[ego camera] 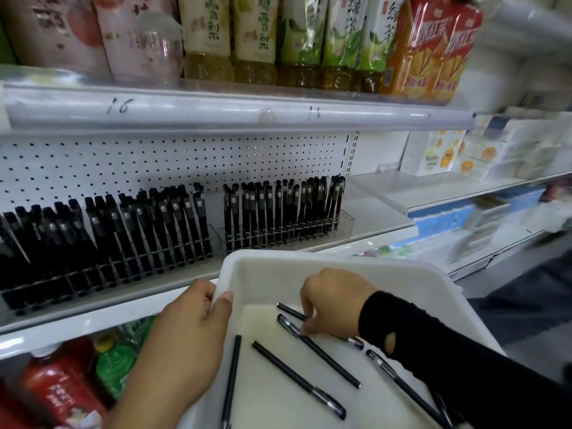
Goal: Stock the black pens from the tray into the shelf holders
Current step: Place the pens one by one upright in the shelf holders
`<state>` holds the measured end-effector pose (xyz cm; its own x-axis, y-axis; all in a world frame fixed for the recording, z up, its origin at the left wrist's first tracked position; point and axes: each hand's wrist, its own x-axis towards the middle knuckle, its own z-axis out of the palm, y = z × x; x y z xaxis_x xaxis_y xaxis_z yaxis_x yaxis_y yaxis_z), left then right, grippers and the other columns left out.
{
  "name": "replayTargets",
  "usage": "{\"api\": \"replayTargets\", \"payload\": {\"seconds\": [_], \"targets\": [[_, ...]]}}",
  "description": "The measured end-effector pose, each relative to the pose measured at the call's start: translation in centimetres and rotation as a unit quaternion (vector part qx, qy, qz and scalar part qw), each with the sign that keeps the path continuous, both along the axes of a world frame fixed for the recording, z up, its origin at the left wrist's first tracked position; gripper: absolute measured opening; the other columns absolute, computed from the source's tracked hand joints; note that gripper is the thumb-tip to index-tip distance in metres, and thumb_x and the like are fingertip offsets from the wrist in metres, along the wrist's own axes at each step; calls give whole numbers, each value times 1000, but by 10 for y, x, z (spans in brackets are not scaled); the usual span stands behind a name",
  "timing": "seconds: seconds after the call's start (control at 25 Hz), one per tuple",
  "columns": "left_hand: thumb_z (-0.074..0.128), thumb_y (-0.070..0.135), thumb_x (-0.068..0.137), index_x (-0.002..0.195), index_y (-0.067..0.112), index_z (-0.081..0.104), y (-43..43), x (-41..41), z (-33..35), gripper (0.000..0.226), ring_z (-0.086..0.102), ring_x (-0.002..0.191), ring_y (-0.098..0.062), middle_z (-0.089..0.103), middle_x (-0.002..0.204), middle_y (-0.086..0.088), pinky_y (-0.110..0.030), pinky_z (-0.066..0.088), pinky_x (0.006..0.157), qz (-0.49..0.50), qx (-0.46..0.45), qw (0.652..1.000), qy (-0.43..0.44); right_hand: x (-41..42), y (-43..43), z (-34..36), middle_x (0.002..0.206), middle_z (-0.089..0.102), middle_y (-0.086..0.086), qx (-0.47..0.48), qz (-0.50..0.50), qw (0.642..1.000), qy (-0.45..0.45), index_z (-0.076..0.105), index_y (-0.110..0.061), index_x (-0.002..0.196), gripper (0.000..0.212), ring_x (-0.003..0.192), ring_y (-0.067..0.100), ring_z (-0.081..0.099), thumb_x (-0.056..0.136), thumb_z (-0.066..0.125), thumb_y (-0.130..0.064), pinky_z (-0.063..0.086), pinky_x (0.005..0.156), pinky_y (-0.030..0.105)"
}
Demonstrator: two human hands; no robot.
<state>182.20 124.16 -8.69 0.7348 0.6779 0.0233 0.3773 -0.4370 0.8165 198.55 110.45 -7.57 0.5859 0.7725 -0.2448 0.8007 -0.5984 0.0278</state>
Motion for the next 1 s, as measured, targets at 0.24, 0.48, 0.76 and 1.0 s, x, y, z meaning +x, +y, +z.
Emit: {"api": "replayTargets", "payload": {"seconds": [0.24, 0.48, 0.76, 1.0], "targets": [[43, 45, 99, 89, 28, 60, 4, -4, 0, 26, 64, 73, -15, 71, 79, 0, -37, 52, 73, 12, -1, 1000, -23, 2, 1, -4, 92, 72, 11, -3, -46, 998, 45, 67, -11, 100, 19, 75, 27, 64, 90, 63, -27, 55, 71, 33], [44, 47, 97, 88, 28, 61, 6, -3, -4, 27, 64, 66, -17, 70, 72, 3, -36, 51, 67, 6, -4, 1000, -29, -1, -8, 11, 92, 74, 18, 181, -128, 867, 447, 65, -8, 102, 30, 70, 21, 69, 100, 35, -4, 57, 60, 26], [46, 44, 98, 87, 27, 62, 7, -1, -5, 26, 63, 68, -18, 69, 73, 0, -34, 47, 63, 4, -7, 1000, -28, 27, -34, 38, 89, 73, 18, 237, -41, 799, 551, 56, -17, 91, 20, 53, 9, 47, 92, 63, 2, 38, 46, 16], [44, 44, 98, 86, 28, 60, 7, -1, -5, 26, 62, 68, -16, 68, 71, 1, -33, 43, 60, 4, 6, 1000, -12, 79, -50, 68, 91, 75, 15, 427, -177, 757, 461, 57, -11, 97, 10, 62, 11, 64, 89, 64, -10, 53, 55, 18]]}}
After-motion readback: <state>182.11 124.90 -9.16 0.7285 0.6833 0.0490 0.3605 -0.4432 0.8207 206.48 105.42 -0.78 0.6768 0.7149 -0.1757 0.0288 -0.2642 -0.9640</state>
